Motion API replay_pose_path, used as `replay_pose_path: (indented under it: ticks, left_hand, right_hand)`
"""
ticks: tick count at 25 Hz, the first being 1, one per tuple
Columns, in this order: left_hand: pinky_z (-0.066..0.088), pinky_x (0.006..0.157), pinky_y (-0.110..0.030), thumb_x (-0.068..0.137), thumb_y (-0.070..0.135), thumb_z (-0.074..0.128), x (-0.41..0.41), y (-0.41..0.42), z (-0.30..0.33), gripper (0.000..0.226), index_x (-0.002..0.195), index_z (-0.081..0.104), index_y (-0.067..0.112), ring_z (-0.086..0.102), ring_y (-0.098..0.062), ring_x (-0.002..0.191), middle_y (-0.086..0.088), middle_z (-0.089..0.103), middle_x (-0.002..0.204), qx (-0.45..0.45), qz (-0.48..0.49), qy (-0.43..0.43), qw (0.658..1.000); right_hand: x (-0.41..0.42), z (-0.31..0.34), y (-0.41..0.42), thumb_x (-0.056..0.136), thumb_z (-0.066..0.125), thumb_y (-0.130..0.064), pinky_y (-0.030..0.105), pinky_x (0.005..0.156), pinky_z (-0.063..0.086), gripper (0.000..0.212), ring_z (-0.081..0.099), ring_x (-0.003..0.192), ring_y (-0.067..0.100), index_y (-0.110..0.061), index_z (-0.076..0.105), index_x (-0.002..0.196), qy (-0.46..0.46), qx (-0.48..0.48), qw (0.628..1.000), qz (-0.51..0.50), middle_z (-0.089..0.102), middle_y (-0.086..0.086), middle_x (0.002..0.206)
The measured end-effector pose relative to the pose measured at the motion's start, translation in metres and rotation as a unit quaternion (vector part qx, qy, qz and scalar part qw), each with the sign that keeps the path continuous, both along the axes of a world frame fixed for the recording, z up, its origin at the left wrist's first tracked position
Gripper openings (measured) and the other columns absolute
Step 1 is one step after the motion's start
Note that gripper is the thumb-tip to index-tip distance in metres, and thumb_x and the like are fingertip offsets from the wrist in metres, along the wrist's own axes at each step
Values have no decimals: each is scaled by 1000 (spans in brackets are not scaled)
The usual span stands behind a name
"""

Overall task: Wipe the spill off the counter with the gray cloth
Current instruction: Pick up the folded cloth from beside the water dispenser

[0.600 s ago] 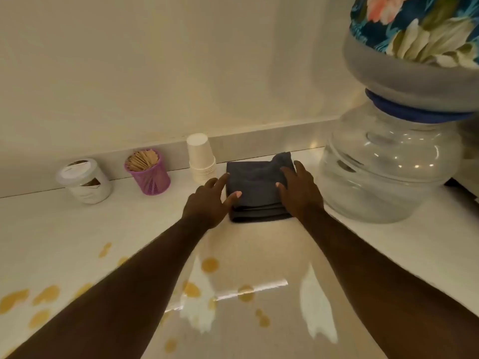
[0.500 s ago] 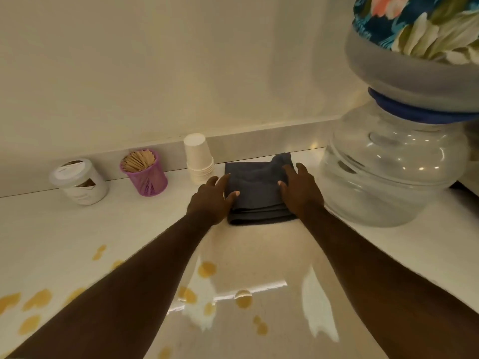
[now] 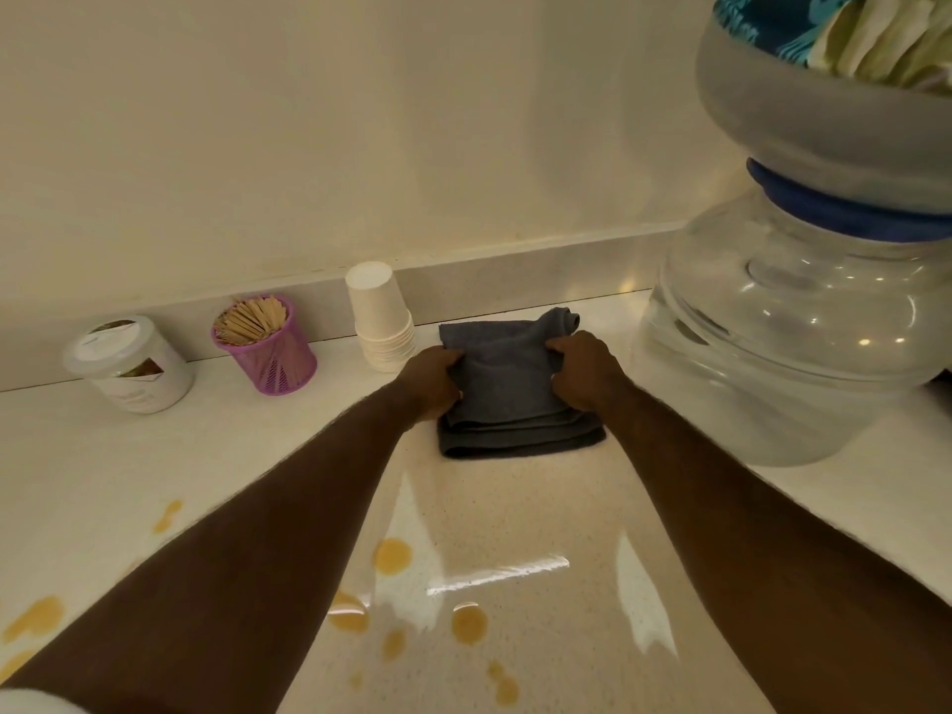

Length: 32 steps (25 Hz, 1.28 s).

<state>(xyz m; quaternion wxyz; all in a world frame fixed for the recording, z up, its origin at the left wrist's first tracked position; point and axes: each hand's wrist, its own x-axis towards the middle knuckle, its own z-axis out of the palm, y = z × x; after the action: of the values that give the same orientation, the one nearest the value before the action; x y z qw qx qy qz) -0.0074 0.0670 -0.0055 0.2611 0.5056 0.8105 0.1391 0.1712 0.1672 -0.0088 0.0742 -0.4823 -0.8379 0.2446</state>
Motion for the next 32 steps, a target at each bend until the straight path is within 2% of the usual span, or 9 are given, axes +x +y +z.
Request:
replay_pose_path:
  ticks: [6, 10, 13, 16, 20, 23, 26, 32]
  left_hand:
    - [23, 115, -35, 89, 4, 55, 7, -11, 2, 66, 148, 27, 10, 24, -29, 144, -12, 26, 157, 74, -20, 39, 996]
    - [25, 115, -35, 90, 6, 55, 14, -29, 14, 65, 148, 26, 10, 25, -29, 144, -12, 26, 157, 112, -21, 45, 992]
    - [23, 115, -38, 90, 6, 56, 13, -51, 31, 64, 147, 28, 11, 25, -30, 144, -11, 27, 156, 139, -10, 46, 989]
    - [23, 116, -40, 91, 6, 56, 11, -78, 52, 62, 147, 29, 11, 27, -29, 143, -10, 29, 155, 163, 1, 37, 986]
    - [25, 115, -34, 91, 6, 53, 7, -130, 80, 59, 145, 31, 8, 32, -30, 140, -13, 34, 153, 223, 5, 30, 974]
    - [17, 111, -22, 88, 2, 52, -2, -177, 97, 62, 146, 30, 8, 28, -30, 141, -15, 30, 154, 244, 12, 58, 968]
    - [14, 108, -16, 86, 0, 54, -14, -225, 108, 66, 147, 29, 9, 27, -30, 141, -14, 28, 155, 248, 20, 78, 966]
    - [18, 115, -28, 83, 1, 59, -39, -337, 120, 70, 146, 31, 6, 28, -30, 142, -15, 30, 154, 245, 28, 80, 966]
  right_hand:
    - [2, -1, -15, 94, 56, -8, 37, 111, 33, 47, 45, 131, 33, -5, 45, 139, 42, 40, 998, -16, 47, 18, 144]
    - [5, 14, -32, 100, 46, -16, 31, 106, 38, 37, 51, 124, 29, -6, 46, 136, 90, 71, 993, -37, 52, 15, 136]
    - [6, 32, -51, 100, 48, -17, 32, 107, 39, 41, 52, 123, 29, -4, 44, 139, 101, 109, 989, -14, 52, 16, 135]
    - [3, 54, -75, 102, 45, -20, 30, 106, 41, 37, 53, 122, 28, -4, 46, 135, 139, 96, 985, -22, 55, 14, 131]
    - [-6, 84, -118, 102, 43, -18, 25, 103, 40, 38, 51, 124, 28, -6, 45, 138, 161, 94, 982, -11, 53, 13, 133]
    - [-16, 99, -160, 98, 49, -10, 41, 109, 42, 48, 48, 126, 32, -7, 39, 145, 143, 151, 977, 38, 49, 16, 138]
    - [-28, 109, -204, 98, 48, -9, 44, 108, 43, 46, 50, 124, 34, -8, 40, 144, 164, 143, 975, 39, 49, 16, 137]
    - [-52, 118, -303, 95, 46, -8, 42, 109, 40, 52, 47, 125, 34, -11, 39, 146, 162, 145, 974, 68, 45, 15, 142]
